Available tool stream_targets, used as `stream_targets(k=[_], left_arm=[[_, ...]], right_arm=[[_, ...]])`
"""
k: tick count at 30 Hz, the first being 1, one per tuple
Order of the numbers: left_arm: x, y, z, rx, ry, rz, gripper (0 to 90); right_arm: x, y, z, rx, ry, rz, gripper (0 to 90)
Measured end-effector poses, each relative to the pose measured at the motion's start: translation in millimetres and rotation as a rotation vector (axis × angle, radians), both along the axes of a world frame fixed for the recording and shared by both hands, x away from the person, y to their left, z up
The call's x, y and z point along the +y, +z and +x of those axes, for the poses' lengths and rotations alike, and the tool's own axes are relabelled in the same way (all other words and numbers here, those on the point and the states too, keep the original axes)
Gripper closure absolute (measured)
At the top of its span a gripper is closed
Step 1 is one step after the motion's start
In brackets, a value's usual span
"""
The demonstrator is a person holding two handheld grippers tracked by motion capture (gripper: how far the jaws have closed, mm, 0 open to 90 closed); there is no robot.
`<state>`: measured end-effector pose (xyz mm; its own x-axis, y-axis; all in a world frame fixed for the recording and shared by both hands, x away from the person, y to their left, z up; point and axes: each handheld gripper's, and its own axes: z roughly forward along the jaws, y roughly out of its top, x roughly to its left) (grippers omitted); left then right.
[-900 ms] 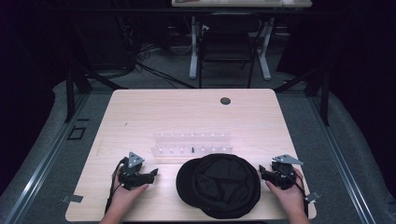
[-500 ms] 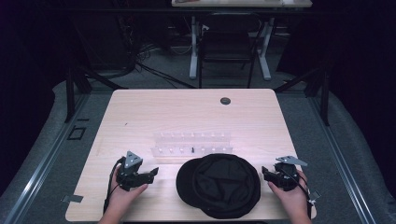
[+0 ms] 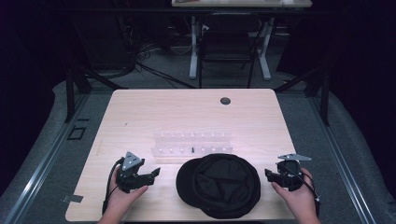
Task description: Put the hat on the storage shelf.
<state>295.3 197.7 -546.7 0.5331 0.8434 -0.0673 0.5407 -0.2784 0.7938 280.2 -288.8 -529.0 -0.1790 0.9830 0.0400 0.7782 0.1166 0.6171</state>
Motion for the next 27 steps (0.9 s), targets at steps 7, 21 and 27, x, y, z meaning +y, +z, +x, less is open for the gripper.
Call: stream_targets(k=[7,21,27], left_arm=[[-3.6,1.9,-1.7,0.015,0.007,0.044,34.1],[-0.2,-0.1,-3.5,0.04,0.0,-0.009,44.5],[-3.9,3.3,-8.1,0.026,-0.004,-0.023,44.7]], right_arm=[[6.3,16.3,-3.4,0.081,0.036,0.004,58.8],[17.5,39.7,-7.2,0.164,0.077,0.057,62.0],[24.9,42.5,-1.0,0.215,0.094,0.029,62.9]])
